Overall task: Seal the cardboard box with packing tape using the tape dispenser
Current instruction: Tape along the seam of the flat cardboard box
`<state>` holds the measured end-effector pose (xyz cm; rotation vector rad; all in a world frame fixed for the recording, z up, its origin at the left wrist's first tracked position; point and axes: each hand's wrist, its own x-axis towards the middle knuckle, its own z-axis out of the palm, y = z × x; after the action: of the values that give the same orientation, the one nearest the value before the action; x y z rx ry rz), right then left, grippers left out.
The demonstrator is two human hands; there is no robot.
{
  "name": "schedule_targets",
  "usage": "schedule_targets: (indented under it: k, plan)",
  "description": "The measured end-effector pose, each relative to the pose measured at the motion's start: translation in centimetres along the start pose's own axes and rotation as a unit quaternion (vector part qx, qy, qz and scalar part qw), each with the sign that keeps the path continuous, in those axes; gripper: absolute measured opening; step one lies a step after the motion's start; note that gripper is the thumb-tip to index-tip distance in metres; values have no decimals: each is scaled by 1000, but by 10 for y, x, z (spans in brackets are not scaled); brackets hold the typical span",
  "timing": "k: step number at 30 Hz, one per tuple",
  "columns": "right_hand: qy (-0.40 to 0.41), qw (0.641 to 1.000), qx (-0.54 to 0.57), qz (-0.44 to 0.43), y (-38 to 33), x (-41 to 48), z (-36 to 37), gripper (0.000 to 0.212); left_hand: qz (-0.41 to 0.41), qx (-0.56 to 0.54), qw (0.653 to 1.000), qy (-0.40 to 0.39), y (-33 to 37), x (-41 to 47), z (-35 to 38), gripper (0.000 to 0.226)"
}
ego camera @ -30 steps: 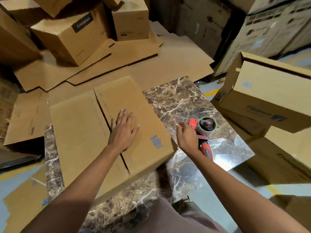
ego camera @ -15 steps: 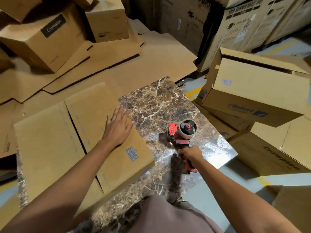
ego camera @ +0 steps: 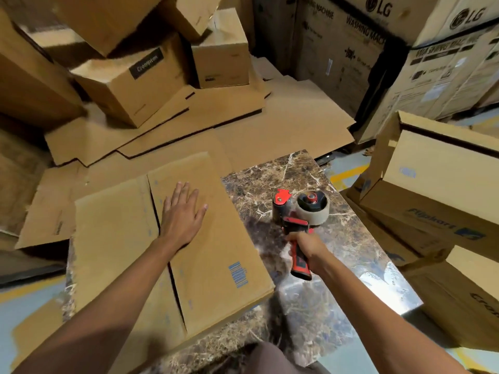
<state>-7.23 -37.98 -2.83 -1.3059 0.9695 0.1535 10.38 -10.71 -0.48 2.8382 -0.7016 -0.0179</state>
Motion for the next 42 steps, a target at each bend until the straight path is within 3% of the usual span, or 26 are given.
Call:
schedule_targets:
  k: [4,9,11,13,15,18,22,25,27,31,34,36,39,42]
  plan:
    - [-24,999,-6,-46,-32,-3,54,6,-90,10,995,30,-66,-10,-27,53]
    - [1,993,-75,-87,-52,-5,126,12,-228,5,973,25,-135,-45,-42,50]
    - [18,986,-136,-99,-53,-8,153,22,-315,-35,947,48,-150,-60,-45,53]
    - [39,973,-188,-126,-53,-20,174,21,-413,-144,896,74,-159,-71,-47,61]
    - [57,959,-233,-153,-53,-27,187,17,-451,-236,855,95,-166,-75,-46,68]
    - [74,937,-295,-173,-54,-30,197,13,-475,-269,832,102,-164,-77,-50,73]
    - [53,880,-415,-225,-67,-22,193,29,-524,-220,821,46,-146,-97,-48,89]
    - [19,841,-476,-256,-88,-9,183,32,-507,-191,840,-24,-135,-128,-43,104]
    - [-3,813,-513,-276,-100,-2,179,33,-480,-155,861,-71,-121,-148,-44,102]
    - [-16,770,-559,-306,-113,0,186,22,-371,14,913,-167,-97,-167,-57,83]
    - [18,752,-577,-317,-110,-6,194,23,-273,149,939,-149,-111,-156,-76,55]
    - [32,758,-570,-316,-105,-6,198,24,-222,179,948,-144,-133,-137,-84,48]
    - [28,768,-564,-303,-98,2,202,24,-195,86,971,-111,-172,-112,-84,44]
    - [26,768,-564,-303,-98,-1,203,24,-241,-103,958,-119,-196,-107,-79,87]
